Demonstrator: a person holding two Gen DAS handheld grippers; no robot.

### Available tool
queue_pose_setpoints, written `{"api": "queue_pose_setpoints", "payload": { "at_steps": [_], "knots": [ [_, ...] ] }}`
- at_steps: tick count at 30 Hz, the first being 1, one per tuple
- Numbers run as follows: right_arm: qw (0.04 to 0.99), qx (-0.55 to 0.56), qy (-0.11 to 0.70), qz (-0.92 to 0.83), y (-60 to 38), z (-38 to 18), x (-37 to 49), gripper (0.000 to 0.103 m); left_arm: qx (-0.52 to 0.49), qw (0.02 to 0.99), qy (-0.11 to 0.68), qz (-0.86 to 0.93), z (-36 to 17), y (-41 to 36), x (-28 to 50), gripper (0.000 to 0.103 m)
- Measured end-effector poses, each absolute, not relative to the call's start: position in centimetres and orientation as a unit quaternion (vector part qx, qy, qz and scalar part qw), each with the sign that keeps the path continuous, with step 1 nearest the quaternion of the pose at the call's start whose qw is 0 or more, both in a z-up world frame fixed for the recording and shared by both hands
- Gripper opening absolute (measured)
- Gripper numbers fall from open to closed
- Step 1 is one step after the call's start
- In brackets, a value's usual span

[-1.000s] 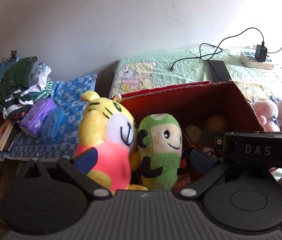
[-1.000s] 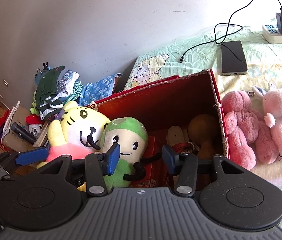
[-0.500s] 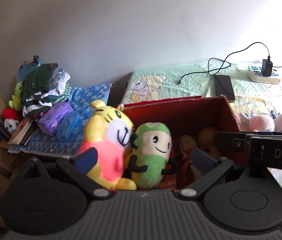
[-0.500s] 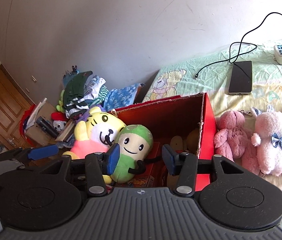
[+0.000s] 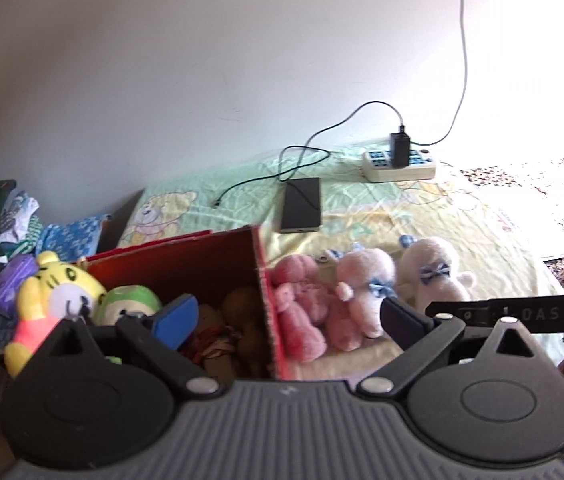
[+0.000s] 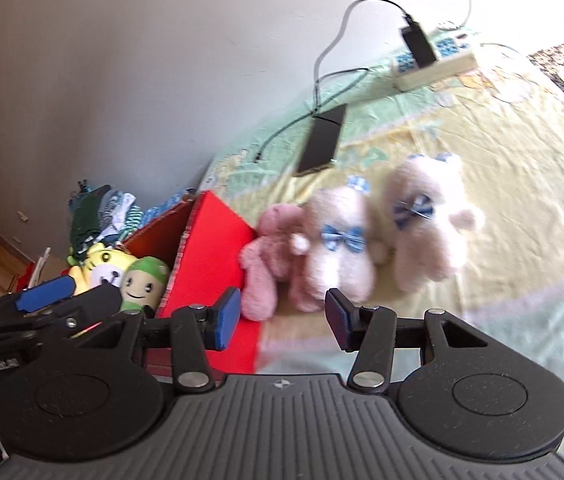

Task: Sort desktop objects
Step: 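Move the right tool out of the box toward the white rabbit plushes, then grasp the white rabbit plush with plaid ears with the right tool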

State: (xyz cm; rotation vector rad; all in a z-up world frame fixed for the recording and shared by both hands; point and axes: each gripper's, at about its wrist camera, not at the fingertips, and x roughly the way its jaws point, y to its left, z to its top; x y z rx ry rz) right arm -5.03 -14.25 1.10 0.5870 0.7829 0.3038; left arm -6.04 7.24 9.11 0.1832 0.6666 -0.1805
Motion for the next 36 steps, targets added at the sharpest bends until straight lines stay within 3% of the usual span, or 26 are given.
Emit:
{"api": "queue_pose_setpoints", "payload": {
  "at_steps": [13,23,26,36],
  "knots": [
    [0.85,0.331,0.406,0.062,-23.6,-3.1,-5.8,0.051,-0.001,0.879,0.428,-0.21,2.0,-1.5,-2.4,0.103],
    [0.841,0.35,0.406,0.08,-26.8,-2.8,-2.2,0.052,0.016,0.867,0.446,-0.222,-0.7,-6.0,1.2,0.103],
    [0.842,0.352,0.399,0.094,-26.5,-2.7,-0.5,0.06,0.01,0.872,0.442,-0.208,-1.4,-6.2,2.5,0.103],
    [0.818,0.38,0.417,0.112,-26.1,-5.3,4.8,0.06,-0.008,0.859,0.472,-0.198,-4.1,-7.2,7.8,0.103]
  ]
}}
